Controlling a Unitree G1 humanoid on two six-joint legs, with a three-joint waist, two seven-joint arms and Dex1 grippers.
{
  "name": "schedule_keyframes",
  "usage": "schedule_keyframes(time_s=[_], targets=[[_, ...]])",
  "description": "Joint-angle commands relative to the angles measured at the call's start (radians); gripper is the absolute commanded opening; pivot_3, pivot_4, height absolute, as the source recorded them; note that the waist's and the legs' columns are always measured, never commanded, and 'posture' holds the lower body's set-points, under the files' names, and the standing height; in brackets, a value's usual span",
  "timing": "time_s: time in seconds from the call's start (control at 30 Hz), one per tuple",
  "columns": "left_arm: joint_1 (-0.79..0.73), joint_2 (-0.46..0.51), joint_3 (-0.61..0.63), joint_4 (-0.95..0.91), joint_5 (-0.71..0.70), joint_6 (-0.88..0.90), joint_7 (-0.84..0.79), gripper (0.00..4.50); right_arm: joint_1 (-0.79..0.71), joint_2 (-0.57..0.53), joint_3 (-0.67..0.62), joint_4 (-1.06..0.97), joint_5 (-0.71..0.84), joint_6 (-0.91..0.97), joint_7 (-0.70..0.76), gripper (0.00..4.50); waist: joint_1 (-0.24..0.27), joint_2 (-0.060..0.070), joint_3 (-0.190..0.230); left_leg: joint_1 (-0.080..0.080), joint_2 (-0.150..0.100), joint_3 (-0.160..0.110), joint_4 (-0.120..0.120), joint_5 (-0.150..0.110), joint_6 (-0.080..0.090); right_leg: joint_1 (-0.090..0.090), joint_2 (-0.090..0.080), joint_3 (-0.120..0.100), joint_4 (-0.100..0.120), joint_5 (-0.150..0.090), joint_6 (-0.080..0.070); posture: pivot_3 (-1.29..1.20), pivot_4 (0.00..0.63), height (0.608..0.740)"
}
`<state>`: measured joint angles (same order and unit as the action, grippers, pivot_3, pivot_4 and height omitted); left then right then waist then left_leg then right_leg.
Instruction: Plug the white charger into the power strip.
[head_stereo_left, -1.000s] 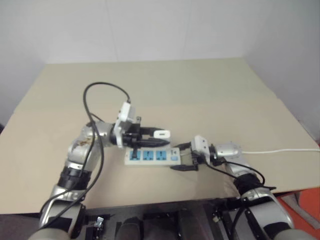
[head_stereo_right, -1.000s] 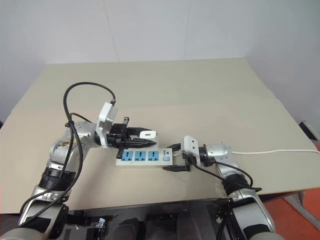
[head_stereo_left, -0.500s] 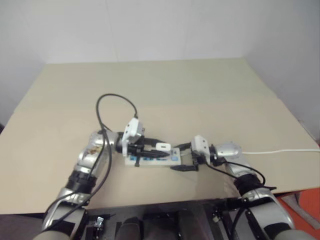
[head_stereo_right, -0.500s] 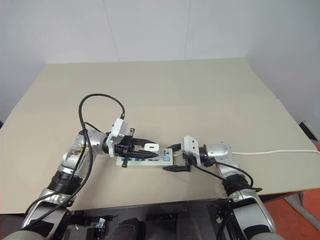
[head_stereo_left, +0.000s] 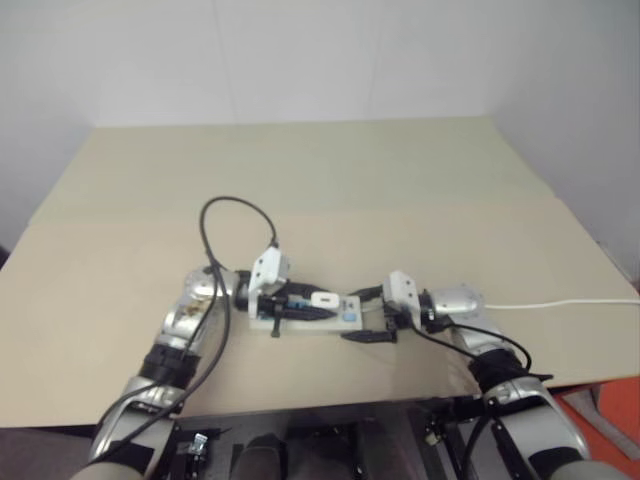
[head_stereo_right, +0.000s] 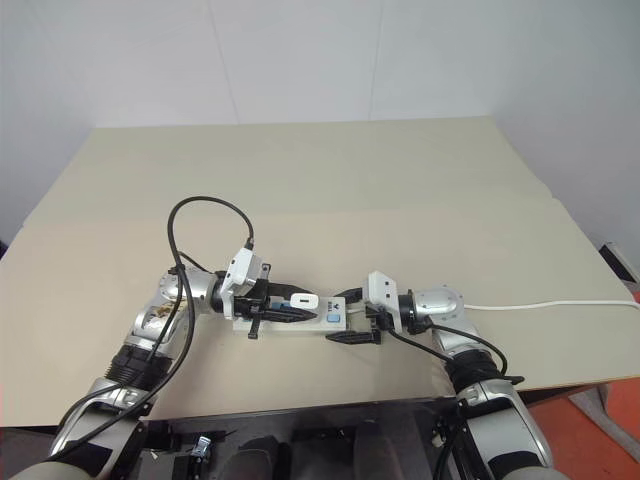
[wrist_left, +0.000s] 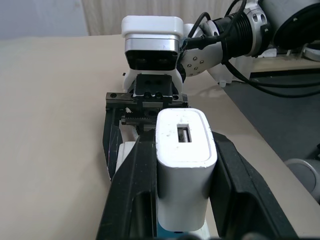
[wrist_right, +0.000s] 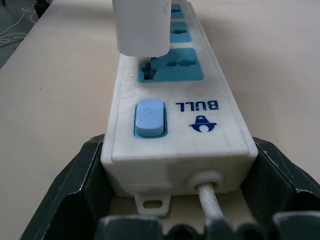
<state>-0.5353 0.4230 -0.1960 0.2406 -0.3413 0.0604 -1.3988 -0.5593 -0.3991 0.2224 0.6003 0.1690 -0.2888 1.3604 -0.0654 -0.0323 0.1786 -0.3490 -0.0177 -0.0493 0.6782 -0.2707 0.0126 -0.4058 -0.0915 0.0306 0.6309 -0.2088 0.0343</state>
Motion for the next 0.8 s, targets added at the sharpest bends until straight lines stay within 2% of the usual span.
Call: schedule_keyframes(time_s=[0.03, 0.4, 0.8], targets=[[-0.002, 0.003, -0.001, 0.011, 0.013, -0.015, 0.000, 1.01, 0.032, 0.006, 0.030, 0.003, -0.030, 0.019, 0.005, 3.44, -0.001, 0.000, 0.000, 0.000, 0.000, 0.000, 0.000, 0.000, 0.000, 0.000, 0.000, 0.000, 0.000, 0.000, 0.000, 0.00, 0.150, 0.740], [-0.020, 0.002, 0.004, 0.066, 0.023, -0.028, 0.008, 1.01, 0.032, 0.010, 0.027, 0.001, -0.026, 0.027, -0.003, 3.44, -0.001, 0.000, 0.000, 0.000, 0.000, 0.000, 0.000, 0.000, 0.000, 0.000, 0.000, 0.000, 0.000, 0.000, 0.000, 0.00, 0.150, 0.740], [0.044, 0.049, -0.027, 0.090, 0.084, -0.043, 0.024, 1.01, 0.038, 0.008, 0.030, -0.008, -0.027, 0.030, -0.004, 3.44, -0.002, -0.001, -0.001, 0.001, 0.001, 0.000, -0.001, 0.000, 0.000, 0.000, 0.001, 0.000, -0.001, 0.000, 0.000, 0.00, 0.150, 0.740]])
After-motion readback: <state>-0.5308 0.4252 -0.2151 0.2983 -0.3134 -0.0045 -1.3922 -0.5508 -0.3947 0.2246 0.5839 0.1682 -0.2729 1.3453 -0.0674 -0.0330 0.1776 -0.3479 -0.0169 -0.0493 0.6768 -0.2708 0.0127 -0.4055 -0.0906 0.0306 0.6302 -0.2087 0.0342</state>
